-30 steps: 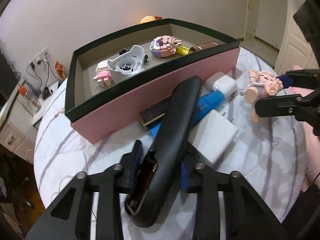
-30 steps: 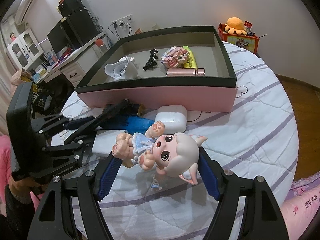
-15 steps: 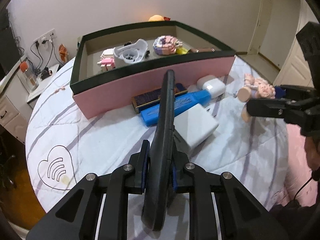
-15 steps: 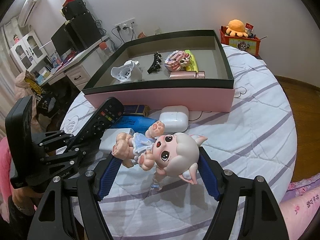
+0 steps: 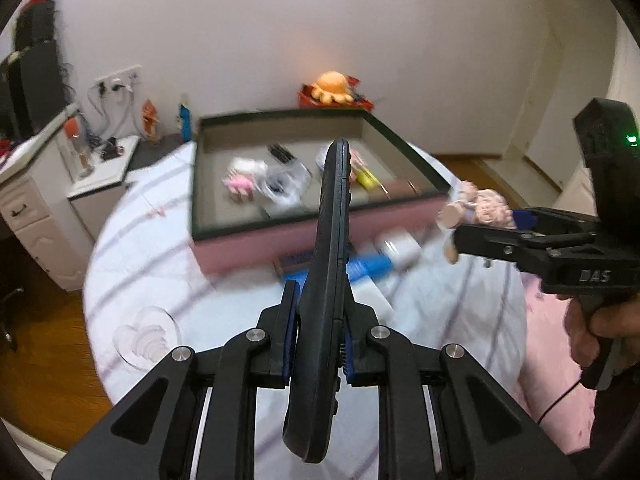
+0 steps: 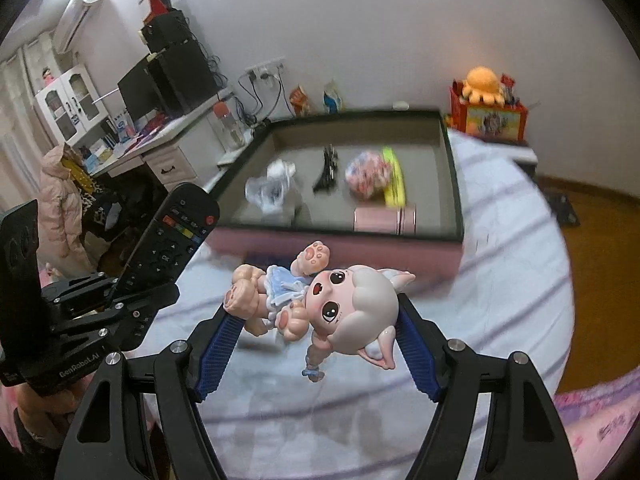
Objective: Organize rigid objects
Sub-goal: 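Carry the remote and doll into the box and open both tools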
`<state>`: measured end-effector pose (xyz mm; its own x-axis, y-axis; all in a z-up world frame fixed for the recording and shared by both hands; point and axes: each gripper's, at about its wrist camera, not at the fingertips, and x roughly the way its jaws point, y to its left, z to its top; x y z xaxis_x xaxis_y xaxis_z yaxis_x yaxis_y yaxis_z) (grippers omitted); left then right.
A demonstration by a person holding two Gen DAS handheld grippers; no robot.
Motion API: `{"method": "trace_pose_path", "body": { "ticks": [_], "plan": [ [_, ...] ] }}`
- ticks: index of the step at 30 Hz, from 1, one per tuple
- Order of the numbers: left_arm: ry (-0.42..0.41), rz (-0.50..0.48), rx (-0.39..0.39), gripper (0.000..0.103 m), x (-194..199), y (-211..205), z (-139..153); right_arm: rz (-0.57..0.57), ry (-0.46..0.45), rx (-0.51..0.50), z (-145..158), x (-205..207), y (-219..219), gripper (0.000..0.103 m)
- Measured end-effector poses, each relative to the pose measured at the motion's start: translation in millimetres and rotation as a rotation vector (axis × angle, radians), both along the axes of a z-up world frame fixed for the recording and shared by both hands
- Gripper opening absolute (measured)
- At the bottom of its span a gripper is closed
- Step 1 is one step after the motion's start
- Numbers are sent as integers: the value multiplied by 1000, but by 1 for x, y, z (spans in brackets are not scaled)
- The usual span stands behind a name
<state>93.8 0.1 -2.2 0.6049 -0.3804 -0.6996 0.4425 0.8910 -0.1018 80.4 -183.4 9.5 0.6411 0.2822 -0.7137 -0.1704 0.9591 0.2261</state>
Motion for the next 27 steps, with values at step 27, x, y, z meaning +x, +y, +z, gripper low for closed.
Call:
{"method": "trace_pose_path", "body": {
  "ticks": [27],
  "plan": [
    [103,119,29,18,206,-38,-19,-2,174,-99,-28,218,9,75]
  ]
}}
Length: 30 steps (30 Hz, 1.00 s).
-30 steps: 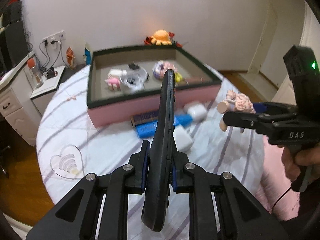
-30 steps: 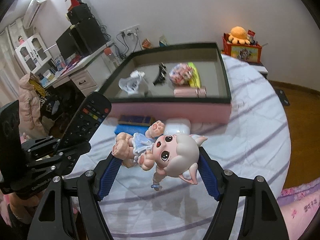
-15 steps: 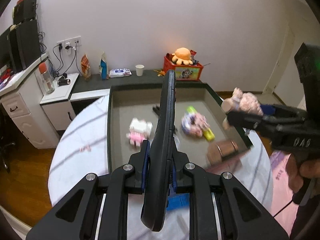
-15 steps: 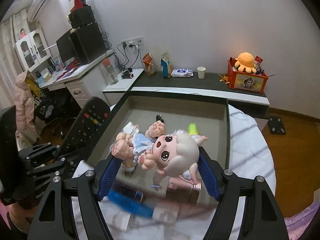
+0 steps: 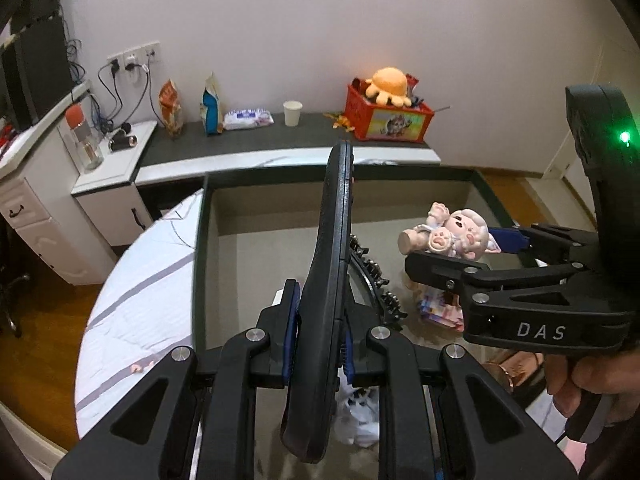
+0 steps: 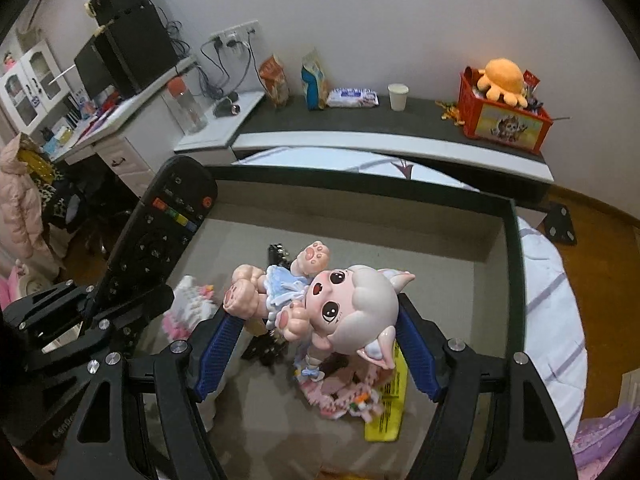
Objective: Organize rigid objects
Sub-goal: 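Carry the remote and doll into the box and open both tools, then withdraw both tools from the box toward the white charger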
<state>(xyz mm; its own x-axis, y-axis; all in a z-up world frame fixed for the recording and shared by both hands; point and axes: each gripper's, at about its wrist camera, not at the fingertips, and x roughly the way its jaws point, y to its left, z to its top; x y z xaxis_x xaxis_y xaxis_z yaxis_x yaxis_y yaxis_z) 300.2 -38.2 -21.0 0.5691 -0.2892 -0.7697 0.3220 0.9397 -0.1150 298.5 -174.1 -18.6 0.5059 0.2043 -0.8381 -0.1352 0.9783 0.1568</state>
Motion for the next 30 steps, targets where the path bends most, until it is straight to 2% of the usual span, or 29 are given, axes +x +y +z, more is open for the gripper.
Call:
{"method": "trace_pose_path", "body": {
  "ticks": [4,5,6,7,8,9,11,15,21,30],
  "plan": [
    [22,-6,25,20,1,-5,-7,-9,20,-15,-4,5,-1,75],
    [20,-4,34,27,0,-6,-6,-9,24,-19,-5,5,-1,76],
    [15,-3,37,46,0,-6,-4,-11,21,-19,-4,5,-1,78],
    [5,4,44,58,-1,-5,-2,-14,9,-15,-2,2,-2,80],
    [-13,21,57,79,-3,-4,2,-20,0,-14,1,2,-2,80],
    [-35,31,56,91,-5,-2,7,-24,-7,-12,4,0,-3,81],
    [-64,36,55,97,-11,2,16,-30,-22,-8,10,-3,-6,84],
    [-88,54,64,103,-21,7,32,-45,-46,-15,21,-12,-8,89],
    [-118,122,121,103,-44,11,51,-53,-101,25,43,-37,-12,90],
    [-179,136,44,103,-102,28,77,-41,-189,136,68,-92,-22,90]
  ]
}}
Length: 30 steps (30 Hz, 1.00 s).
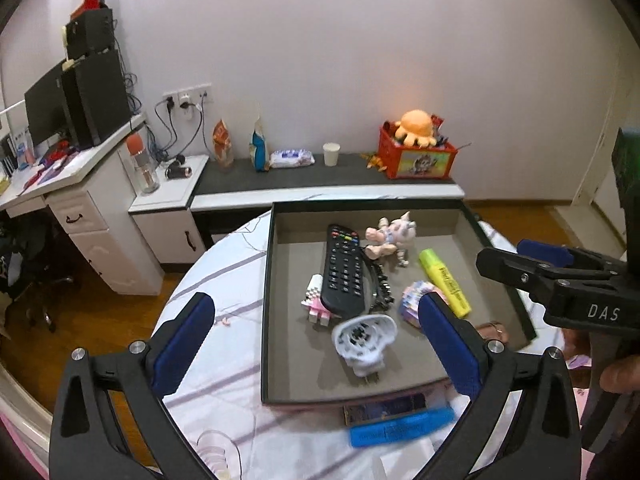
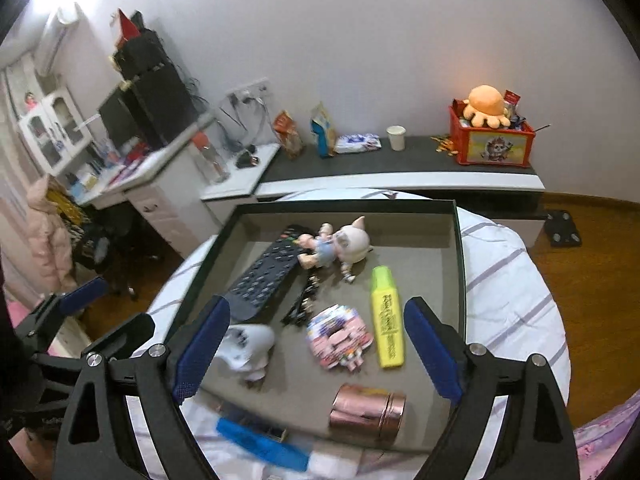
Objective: Organize rigid objects
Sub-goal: 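Withdraw both tools from the box toward the white charger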
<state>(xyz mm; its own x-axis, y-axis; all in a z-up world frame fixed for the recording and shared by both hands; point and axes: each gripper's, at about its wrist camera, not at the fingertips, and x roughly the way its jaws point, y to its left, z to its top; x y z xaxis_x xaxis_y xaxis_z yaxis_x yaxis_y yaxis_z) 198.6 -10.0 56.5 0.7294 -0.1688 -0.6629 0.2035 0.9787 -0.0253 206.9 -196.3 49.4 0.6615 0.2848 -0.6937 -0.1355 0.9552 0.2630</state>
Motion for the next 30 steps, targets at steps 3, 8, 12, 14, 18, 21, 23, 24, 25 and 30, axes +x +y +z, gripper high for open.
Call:
{"method": "trace_pose_path", "body": {
  "ticks": [3,8,12,14,18,21,23,24,25,30],
  "plan": [
    [-26,4,-15,103,-21,4,7,-2,-16,39,2,-19,-4,90],
    [-57,18,8,103,-52,8,7,-35,-83,-28,9,-58,-1,90],
    [-44,30,-2,103,-71,13,-4,-69,-108,-106,10,-86,3,90],
    [-30,34,-1,103,-79,14,-11,-74,-118,-148,10,-100,6,90],
    [2,37,5,103,-94,16,-24,-87,-135,-200,13,-124,13,90],
    [26,42,1,103,-104,17,-33,-93,-143,-221,15,-137,17,90],
    [37,45,-1,103,-110,18,-37,-94,-148,-233,17,-144,19,90],
    [40,46,-1,103,-114,18,-39,-96,-149,-239,17,-148,20,90],
    [43,47,1,103,-117,18,-41,-94,-151,-244,18,-151,21,90],
    [56,52,3,103,-126,20,-47,-90,-159,-253,18,-165,25,90]
  ]
}}
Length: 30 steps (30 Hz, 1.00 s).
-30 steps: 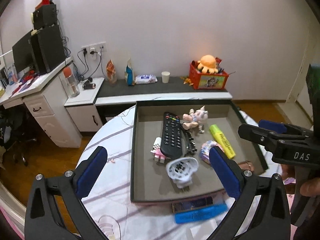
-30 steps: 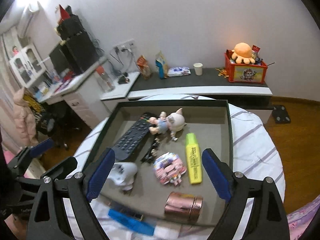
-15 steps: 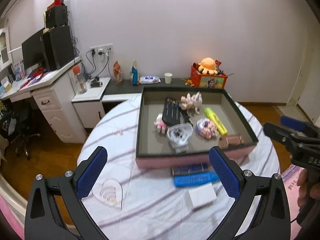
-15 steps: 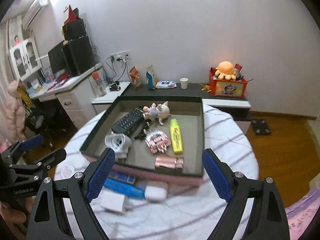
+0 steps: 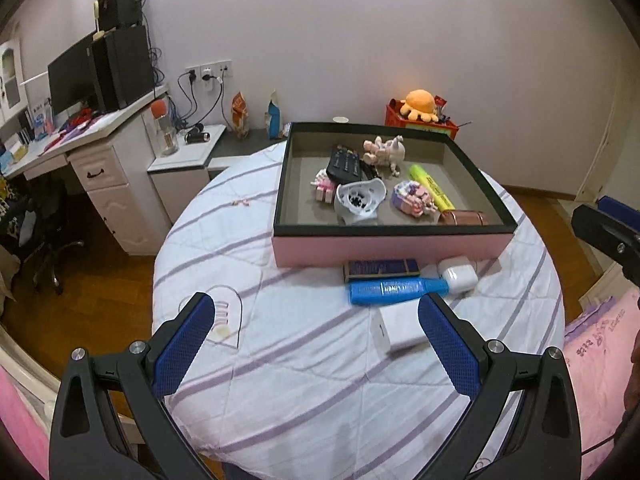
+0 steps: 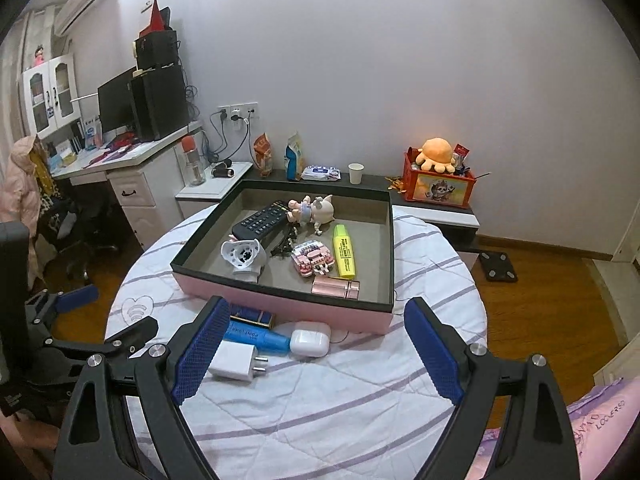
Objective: Organize rigid objects
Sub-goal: 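Withdraw both tools from the box toward the white charger, then grasp the white charger with the left tool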
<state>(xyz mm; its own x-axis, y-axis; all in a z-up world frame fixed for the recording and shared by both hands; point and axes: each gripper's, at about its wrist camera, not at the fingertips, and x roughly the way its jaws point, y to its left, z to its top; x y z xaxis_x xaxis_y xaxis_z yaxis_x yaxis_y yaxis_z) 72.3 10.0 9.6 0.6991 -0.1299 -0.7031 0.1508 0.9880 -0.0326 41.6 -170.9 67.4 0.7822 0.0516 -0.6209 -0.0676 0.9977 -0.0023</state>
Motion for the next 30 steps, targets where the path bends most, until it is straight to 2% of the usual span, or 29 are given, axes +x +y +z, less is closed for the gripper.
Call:
{"method": "trace_pose_path", "body": {
  "ticks": [8,16,30],
  "plan": [
    [13,-15,9,103,-8,-5,-6,1,12,0,-4,-7,1,90],
    [50,-35,4,103,-11,-15,-22,-22,77,16,-27,-9,-9,90],
    [128,-35,-15,103,8,-43,-56,-61,157,34,-57,-5,-27,90]
  ]
}}
